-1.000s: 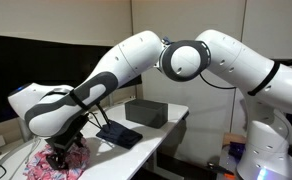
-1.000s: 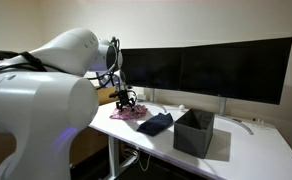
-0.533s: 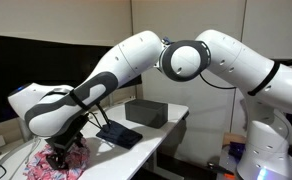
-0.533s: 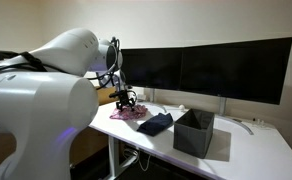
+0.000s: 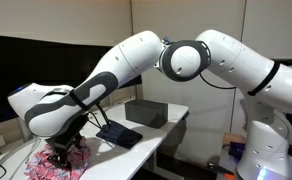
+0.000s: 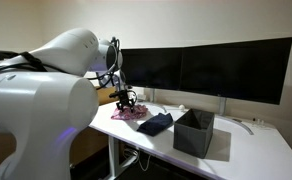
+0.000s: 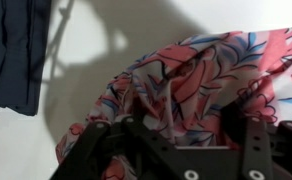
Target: Put the left cloth in the box
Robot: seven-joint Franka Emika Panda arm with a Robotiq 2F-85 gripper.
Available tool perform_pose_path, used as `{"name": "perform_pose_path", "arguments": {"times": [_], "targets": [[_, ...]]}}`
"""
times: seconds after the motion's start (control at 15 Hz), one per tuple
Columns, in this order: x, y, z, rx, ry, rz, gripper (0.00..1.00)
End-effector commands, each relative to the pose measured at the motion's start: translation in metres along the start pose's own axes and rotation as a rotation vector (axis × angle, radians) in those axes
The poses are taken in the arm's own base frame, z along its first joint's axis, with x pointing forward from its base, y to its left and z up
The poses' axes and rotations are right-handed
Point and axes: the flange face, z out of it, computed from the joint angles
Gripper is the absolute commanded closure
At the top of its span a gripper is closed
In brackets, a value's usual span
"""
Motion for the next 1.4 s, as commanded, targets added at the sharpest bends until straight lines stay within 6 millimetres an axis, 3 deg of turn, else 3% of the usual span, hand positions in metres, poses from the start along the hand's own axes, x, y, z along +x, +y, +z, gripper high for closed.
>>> {"name": "perform_pose_path", "arguments": {"times": [0.0, 0.47, 1.0, 1.33], "targets": [[-0.001, 0.003, 0.001, -0.004, -0.002, -0.037, 0.53], [-0.002, 0.001, 0.001, -0.004, 0.000, -0.055, 0.98], [-0.004, 0.001, -0.006, -0.008, 0.006, -0.063, 0.98], [-0.006, 0.011, -0.038, -0.013, 0.033, -0.056, 0.98]]}}
